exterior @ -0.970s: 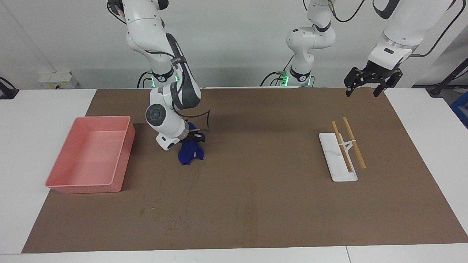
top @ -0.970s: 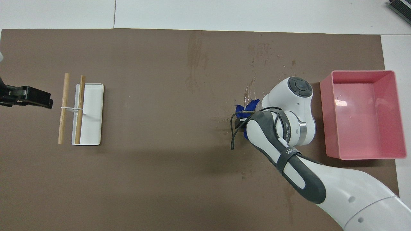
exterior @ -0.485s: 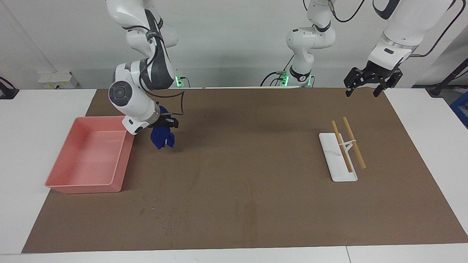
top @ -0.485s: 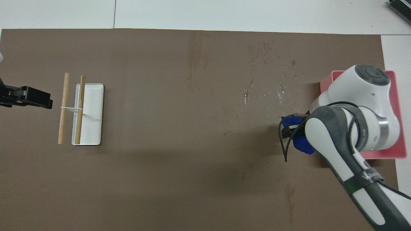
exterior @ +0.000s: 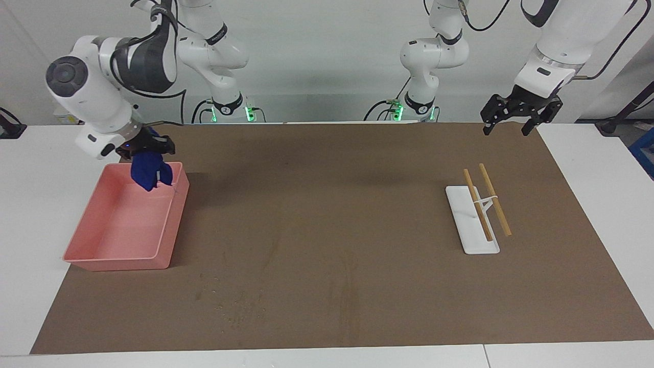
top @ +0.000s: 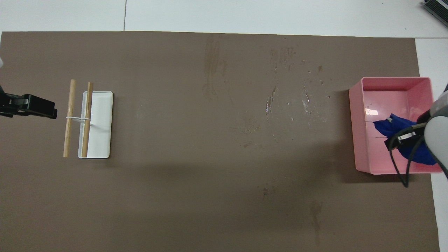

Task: Wipe water with towel using both arms
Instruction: 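Open the right gripper to drop the cloth in the pink bin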

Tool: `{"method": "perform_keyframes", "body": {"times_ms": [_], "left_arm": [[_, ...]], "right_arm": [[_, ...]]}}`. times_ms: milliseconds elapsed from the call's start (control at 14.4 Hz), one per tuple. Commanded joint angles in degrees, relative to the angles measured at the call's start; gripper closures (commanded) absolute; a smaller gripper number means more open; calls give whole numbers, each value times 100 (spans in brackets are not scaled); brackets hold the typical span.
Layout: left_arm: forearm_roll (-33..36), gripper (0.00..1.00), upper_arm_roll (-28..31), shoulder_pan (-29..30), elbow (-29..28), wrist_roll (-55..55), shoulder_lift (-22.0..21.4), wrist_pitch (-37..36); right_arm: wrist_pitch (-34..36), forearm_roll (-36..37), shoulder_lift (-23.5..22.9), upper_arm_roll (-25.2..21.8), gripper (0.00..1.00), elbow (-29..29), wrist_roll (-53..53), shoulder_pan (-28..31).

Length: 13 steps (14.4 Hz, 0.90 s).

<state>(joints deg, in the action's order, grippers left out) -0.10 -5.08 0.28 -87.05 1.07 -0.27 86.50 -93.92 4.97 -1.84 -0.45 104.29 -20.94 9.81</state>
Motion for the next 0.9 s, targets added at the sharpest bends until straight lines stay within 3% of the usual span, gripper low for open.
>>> {"method": "perform_keyframes", "body": {"times_ms": [0,69,208,277,346,416,831], "left_arm": [[-69,0,34,-2,-207,-1,-184,42],[-69,0,34,-2,-207,-1,-184,51],[-69,0,34,-2,-207,-1,-184,42],[-69,0,34,-11,-207,-1,-175,42],[-69,0,34,-2,-207,-1,-175,42],[-69,0,34,-2,-207,-1,-175,42],[-69,0,34,-2,-207,-1,-184,42]], "right_arm": [[-1062,136,-79,80,100,345,-1058,564],[-1301,127,-114,80,99,451,-1139,626],[-1497,127,-123,80,78,645,-1096,627],[-1532,127,-123,80,55,663,-1079,610],[-1532,127,-123,89,20,663,-1122,627],[-1532,127,-123,89,0,654,-1149,644],[-1226,92,-18,150,0,418,-1087,557]]}}
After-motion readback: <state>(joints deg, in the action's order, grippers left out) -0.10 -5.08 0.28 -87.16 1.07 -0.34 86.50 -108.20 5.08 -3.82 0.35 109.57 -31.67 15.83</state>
